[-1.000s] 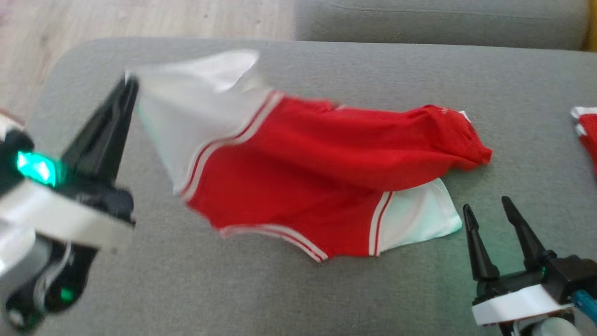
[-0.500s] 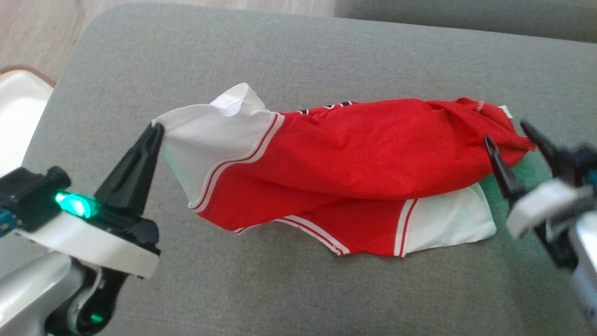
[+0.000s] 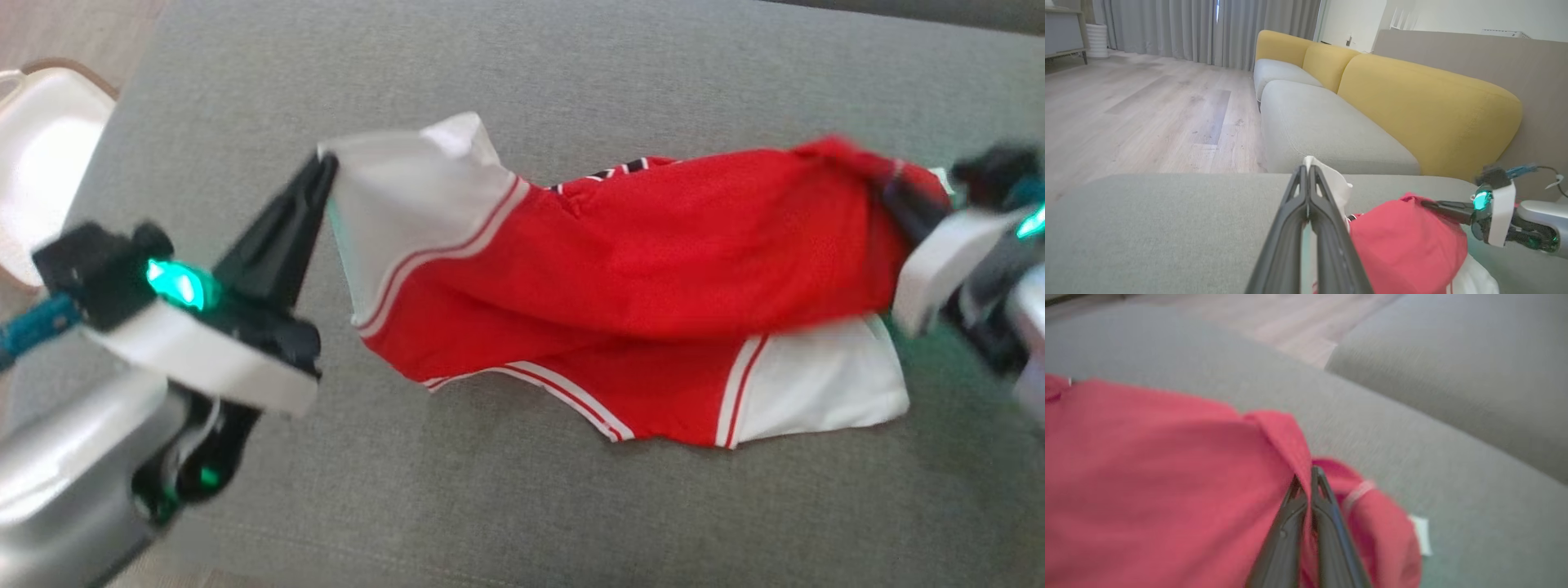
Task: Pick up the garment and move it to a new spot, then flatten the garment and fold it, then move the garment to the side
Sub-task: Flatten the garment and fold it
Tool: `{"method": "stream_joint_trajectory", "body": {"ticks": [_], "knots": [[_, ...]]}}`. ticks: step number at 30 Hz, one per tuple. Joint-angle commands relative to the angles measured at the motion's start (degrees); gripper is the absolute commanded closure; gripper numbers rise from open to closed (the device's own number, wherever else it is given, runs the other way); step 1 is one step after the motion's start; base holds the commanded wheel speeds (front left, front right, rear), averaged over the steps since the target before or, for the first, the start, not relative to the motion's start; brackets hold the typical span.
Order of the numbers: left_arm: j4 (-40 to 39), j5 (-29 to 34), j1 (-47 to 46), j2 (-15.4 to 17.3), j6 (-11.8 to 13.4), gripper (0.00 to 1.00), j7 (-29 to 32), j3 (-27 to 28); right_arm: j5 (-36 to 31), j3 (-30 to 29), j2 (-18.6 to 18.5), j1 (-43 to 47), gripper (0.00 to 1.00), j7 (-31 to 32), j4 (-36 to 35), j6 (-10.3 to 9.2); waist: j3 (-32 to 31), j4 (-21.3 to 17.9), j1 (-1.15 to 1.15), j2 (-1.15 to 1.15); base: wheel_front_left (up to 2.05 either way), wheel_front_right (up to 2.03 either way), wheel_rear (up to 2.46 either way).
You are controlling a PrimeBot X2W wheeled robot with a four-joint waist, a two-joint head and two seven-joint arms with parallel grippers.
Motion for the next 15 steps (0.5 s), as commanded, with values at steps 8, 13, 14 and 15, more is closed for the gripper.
{"method": "stream_joint_trajectory", "body": {"ticks": [8, 13, 14, 15], "knots": [[6.2, 6.1, -10.1, -1.9, -2.2, 1.00, -1.6, 8.7, 0.4, -3.9, -2.6, -12.2, 1.00, -13.0, 2.2, 0.37, -2.5, -6.2, -0.01, 0.00, 0.00, 0.00, 0.00], [5.1, 6.5, -7.5, -0.7, -2.4, 1.00, -1.7, 8.5, 1.9, -8.2, -7.9, -6.9, 1.00, -14.3, -4.3, 0.37, -4.4, -9.8, -0.01, 0.00, 0.00, 0.00, 0.00], [4.6, 6.2, -6.4, -0.2, -2.1, 1.00, -1.7, 8.3, 2.1, -9.2, -9.4, -4.2, 1.00, -14.4, -6.2, 0.37, -4.6, -10.5, -0.01, 0.00, 0.00, 0.00, 0.00], [4.6, 6.2, -6.4, -0.2, -2.1, 1.00, -1.7, 8.3, 2.1, -9.2, -9.4, -4.2, 1.00, -14.4, -6.2, 0.37, -4.6, -10.5, -0.01, 0.00, 0.00, 0.00, 0.00]]}}
